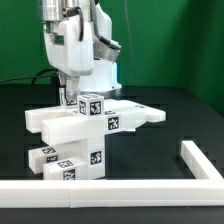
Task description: Assemble chair
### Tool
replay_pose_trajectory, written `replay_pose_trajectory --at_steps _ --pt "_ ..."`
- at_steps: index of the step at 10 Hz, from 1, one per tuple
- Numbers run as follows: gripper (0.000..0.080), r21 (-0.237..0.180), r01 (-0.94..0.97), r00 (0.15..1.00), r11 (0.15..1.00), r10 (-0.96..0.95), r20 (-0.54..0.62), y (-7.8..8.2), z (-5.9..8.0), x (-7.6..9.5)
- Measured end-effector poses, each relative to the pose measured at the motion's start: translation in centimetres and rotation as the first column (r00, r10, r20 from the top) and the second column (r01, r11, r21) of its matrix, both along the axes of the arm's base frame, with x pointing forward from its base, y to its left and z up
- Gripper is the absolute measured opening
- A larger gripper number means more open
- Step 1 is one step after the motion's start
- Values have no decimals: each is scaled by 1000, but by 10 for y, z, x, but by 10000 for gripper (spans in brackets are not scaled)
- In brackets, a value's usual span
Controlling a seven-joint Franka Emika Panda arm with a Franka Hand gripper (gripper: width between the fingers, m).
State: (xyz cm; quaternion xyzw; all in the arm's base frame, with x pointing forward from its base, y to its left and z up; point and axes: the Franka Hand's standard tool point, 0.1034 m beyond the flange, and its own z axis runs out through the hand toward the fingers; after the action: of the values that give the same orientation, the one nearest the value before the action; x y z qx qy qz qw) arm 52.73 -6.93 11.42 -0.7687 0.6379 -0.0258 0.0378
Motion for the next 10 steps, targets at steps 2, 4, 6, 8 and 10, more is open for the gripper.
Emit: replay_pose_trajectory --at_steps 2,4,6,8,10 --pt "284 29 97 995 995 -98 12 -1 0 1" --pt "489 24 48 999 999 -49 14 0 0 1" --pt "596 6 -93 995 996 93 19 0 -1 1" --pt "647 -42 -505 863 862 506 16 10 -1 3" --pt "647 -52 -627 778 777 629 10 14 -2 1"
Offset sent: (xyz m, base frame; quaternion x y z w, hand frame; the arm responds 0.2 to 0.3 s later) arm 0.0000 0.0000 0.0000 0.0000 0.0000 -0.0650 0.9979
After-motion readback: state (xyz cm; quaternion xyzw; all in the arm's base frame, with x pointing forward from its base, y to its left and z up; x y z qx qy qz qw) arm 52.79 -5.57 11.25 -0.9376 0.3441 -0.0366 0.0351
